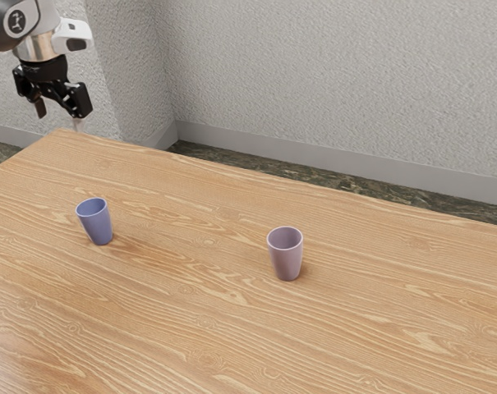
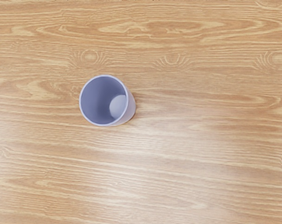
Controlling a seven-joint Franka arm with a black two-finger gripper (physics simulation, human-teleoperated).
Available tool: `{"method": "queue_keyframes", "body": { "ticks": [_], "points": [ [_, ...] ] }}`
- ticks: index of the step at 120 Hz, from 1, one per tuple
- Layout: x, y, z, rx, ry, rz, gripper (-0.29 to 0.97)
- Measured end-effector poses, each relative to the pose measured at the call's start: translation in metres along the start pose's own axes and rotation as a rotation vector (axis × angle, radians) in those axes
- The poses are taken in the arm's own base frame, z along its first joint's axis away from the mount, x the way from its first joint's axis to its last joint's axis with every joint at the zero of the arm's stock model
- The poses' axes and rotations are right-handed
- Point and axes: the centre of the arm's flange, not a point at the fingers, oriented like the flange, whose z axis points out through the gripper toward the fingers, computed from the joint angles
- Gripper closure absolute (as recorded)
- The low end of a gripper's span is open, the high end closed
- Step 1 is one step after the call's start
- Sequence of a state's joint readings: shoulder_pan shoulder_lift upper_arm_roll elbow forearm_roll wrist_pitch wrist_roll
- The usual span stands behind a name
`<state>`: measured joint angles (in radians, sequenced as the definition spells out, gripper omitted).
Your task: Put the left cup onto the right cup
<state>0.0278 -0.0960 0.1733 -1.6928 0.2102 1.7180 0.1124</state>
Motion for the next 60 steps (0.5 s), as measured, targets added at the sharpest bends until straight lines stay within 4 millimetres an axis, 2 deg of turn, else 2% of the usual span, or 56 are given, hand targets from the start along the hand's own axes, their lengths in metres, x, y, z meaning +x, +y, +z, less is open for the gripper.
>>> {"method": "queue_keyframes", "body": {
  "ticks": [45,53,60],
  "points": [
    [0.002,0.000,0.007,-0.029,-0.005,0.002,0.00],
    [0.001,-0.001,0.014,-0.050,-0.014,-0.005,0.00],
    [0.004,0.002,0.028,-0.061,-0.039,-0.003,0.00]
  ]
}}
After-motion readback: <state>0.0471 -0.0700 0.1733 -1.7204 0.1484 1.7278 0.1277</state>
